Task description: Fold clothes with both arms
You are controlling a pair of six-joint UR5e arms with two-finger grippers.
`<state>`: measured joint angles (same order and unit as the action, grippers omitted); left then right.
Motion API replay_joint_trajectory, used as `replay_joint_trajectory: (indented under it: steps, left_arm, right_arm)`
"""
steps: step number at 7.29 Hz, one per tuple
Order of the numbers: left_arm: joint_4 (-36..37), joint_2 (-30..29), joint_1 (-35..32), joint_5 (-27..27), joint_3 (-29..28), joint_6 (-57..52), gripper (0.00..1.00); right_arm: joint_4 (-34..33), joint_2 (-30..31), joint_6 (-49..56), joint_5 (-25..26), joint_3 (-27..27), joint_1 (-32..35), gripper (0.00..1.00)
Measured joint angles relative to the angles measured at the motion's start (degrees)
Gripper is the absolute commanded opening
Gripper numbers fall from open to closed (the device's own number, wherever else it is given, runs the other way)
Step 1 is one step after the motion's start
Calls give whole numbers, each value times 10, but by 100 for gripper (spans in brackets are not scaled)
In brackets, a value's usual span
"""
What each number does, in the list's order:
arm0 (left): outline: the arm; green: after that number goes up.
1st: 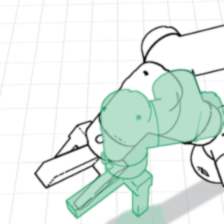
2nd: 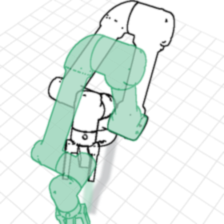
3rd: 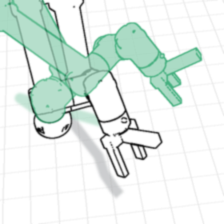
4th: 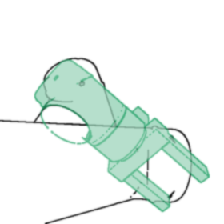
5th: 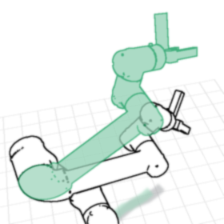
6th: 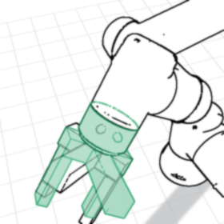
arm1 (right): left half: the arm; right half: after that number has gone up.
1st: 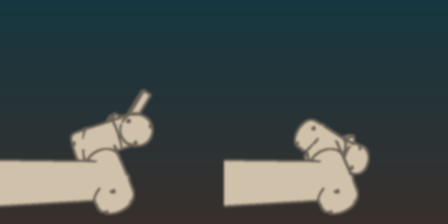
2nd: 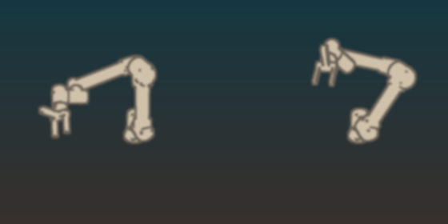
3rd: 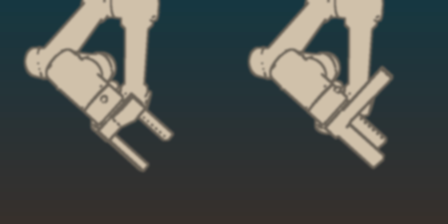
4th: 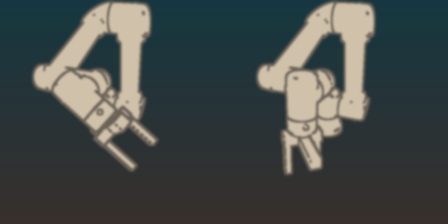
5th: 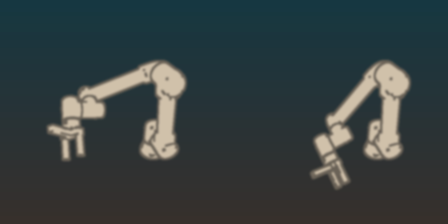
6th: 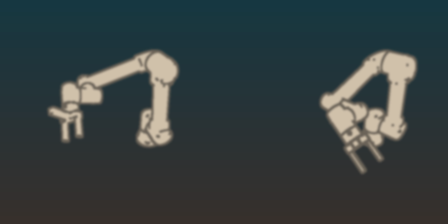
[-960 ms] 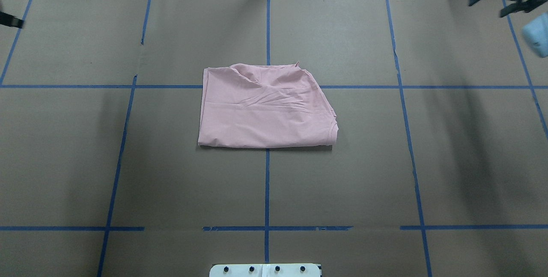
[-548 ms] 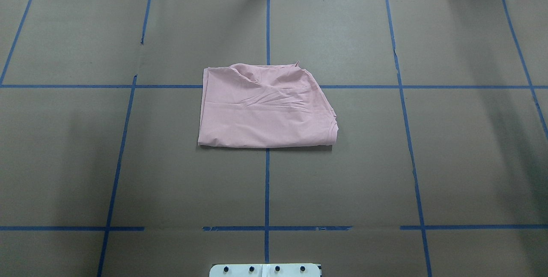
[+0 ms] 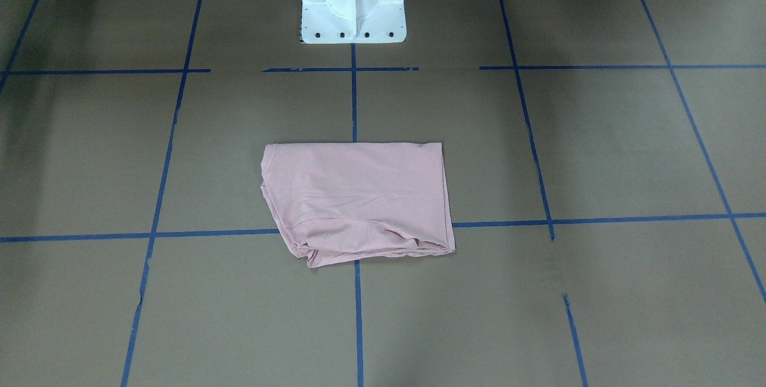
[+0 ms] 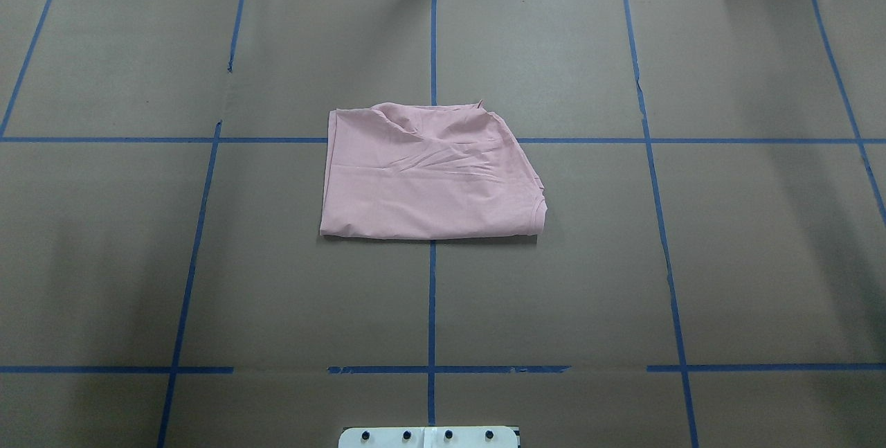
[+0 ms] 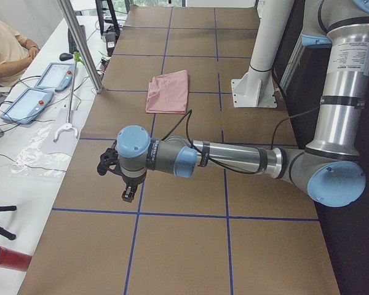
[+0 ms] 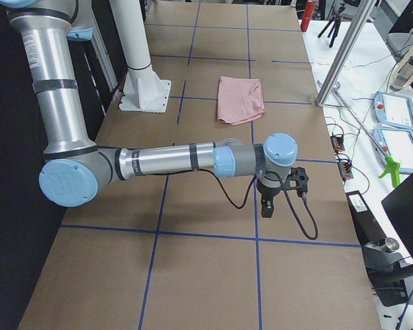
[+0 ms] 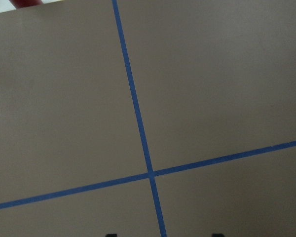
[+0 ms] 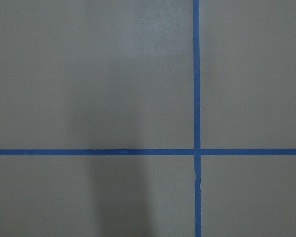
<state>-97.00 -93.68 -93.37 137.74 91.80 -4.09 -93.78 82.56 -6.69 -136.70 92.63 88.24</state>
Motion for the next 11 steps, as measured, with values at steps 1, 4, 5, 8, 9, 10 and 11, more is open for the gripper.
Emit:
replay_joint_trajectory:
  steps: [1, 4, 5, 8, 9, 10, 11]
  left_arm:
    - [1, 12, 1, 0, 6, 2, 100]
    - [-18, 42, 3, -16, 23, -1, 100]
    - [-20, 52, 3, -19, 35, -2, 100]
    - [-20, 59, 4, -22, 52, -3, 100]
    - [-20, 59, 4, -22, 53, -3, 100]
    - [-21, 59, 4, -22, 54, -3, 100]
    - [-21, 59, 4, -22, 55, -3, 100]
  right_arm:
    - [-3, 7, 1, -1, 12, -2, 100]
    - [-19, 48, -8, -6, 107, -3, 100]
    - [-22, 52, -9, -7, 117, -3, 100]
    - [-22, 53, -9, -7, 116, -3, 100]
    - [-21, 53, -9, -7, 112, -3, 100]
    - [-21, 53, -10, -6, 111, -4, 100]
    - [-20, 53, -9, -4, 110, -5, 100]
